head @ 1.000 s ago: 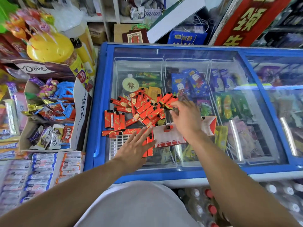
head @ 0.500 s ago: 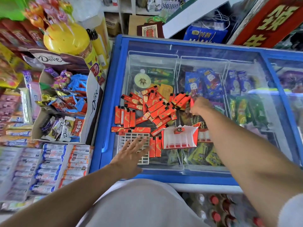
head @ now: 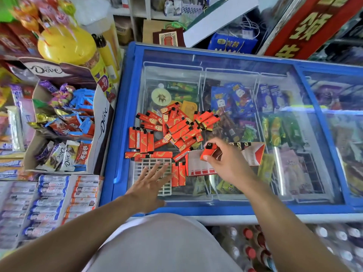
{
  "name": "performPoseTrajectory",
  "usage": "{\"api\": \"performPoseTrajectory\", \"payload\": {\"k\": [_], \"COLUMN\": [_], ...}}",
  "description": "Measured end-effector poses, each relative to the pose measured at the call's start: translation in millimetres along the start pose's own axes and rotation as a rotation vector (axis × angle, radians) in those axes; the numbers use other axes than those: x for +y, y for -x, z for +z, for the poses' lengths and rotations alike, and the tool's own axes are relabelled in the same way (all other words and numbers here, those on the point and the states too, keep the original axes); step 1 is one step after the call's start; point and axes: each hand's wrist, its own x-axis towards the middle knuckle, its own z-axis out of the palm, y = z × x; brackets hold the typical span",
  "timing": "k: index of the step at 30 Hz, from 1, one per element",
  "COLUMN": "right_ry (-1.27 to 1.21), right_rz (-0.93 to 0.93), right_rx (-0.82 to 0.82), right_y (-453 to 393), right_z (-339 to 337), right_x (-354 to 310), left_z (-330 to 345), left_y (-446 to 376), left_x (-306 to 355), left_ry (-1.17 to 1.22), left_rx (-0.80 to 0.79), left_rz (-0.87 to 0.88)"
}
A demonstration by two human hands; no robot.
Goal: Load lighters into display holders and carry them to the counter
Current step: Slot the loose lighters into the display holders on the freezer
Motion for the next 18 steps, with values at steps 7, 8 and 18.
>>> {"api": "performPoseTrajectory", "payload": {"k": [7, 8, 18], "right_ry": [0.063, 0.108, 0.353], "right_rz": [-0.041, -0.073, -0.178], "right_rx": [0.005, 0.000, 0.056], "right_y": [-3.7, -5.5, -21.7], "right_z": [13.6, 14.5, 29.0], "right_x": [-0.2, -1.3, -9.0], "left_z": [-6.3, -6.8, -20.9], "left_y": [1.5, 1.9, -2.8], "left_x": [2.7, 3.7, 37.5], "left_ry": [-0.013, -0.025, -0.021], "left_rx": [-0.022, -0.021, 0.017], "left_rz": [-0.007, -0.010, 0.054]}}
